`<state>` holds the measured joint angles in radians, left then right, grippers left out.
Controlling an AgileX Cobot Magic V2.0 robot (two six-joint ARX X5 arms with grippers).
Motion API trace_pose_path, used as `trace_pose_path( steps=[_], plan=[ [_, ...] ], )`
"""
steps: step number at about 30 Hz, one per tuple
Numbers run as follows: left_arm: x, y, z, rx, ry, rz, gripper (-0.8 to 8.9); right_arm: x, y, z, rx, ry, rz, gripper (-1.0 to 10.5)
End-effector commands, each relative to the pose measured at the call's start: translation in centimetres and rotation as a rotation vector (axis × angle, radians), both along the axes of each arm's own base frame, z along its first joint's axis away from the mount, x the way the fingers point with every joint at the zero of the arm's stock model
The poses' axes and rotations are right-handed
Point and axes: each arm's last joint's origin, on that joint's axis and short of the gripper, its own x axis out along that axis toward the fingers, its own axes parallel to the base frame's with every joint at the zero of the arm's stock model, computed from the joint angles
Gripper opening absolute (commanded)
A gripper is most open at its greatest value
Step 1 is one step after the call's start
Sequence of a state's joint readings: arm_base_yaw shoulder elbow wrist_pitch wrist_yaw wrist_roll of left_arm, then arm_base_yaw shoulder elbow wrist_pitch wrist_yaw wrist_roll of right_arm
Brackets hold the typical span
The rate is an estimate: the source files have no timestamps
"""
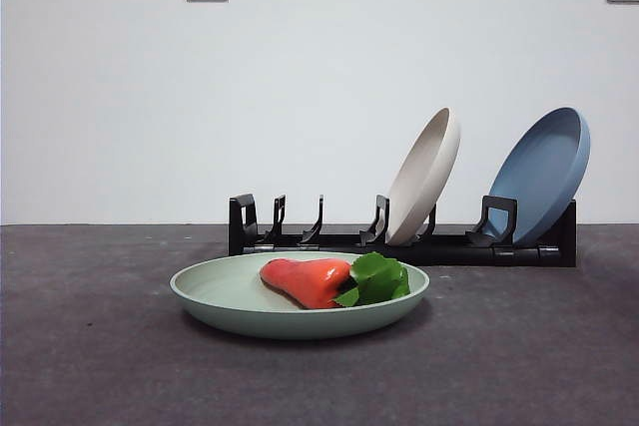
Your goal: Take the green plate from the plate rack,put the plate on the table,take the carrot from the table,put the carrot in the plate
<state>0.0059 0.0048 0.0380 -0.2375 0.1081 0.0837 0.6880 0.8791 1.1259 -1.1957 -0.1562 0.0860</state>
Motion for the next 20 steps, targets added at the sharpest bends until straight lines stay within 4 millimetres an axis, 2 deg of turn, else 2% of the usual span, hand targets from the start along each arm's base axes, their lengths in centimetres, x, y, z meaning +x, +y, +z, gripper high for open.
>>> trace_pose_path(
  steps=[1, 6, 10, 14, 17, 20],
  plan=[
    [0.1, 0.0, -0.4, -0.010, 0.006, 0.004, -0.03, 0.0, 0.0, 0.0, 0.005, -0.006, -0.001, 0.0],
    [0.1, 0.0, -0.4, -0.010, 0.006, 0.004, -0.03, -0.1, 0.0, 0.1, 0.004, -0.007, 0.000, 0.0],
    [0.1, 0.0, -0.4, -0.010, 0.006, 0.004, -0.03, 0.2, -1.0, 1.0, 0.008, -0.202, -0.003, 0.0],
    [0.1, 0.0, -0.4, -0.010, 0.006, 0.004, -0.03, 1.0, -2.2, 2.1, 0.218, -0.423, -0.046, 0.0],
    [0.1, 0.0, -0.4, -0.010, 0.006, 0.004, -0.03, 0.9, -3.7, 0.9, 0.328, -0.541, -0.074, 0.0],
    [0.1, 0.0, -0.4, -0.010, 0.006, 0.004, -0.03, 0.9, -5.1, -2.0, 0.315, -0.629, -0.186, 0.0]
  ],
)
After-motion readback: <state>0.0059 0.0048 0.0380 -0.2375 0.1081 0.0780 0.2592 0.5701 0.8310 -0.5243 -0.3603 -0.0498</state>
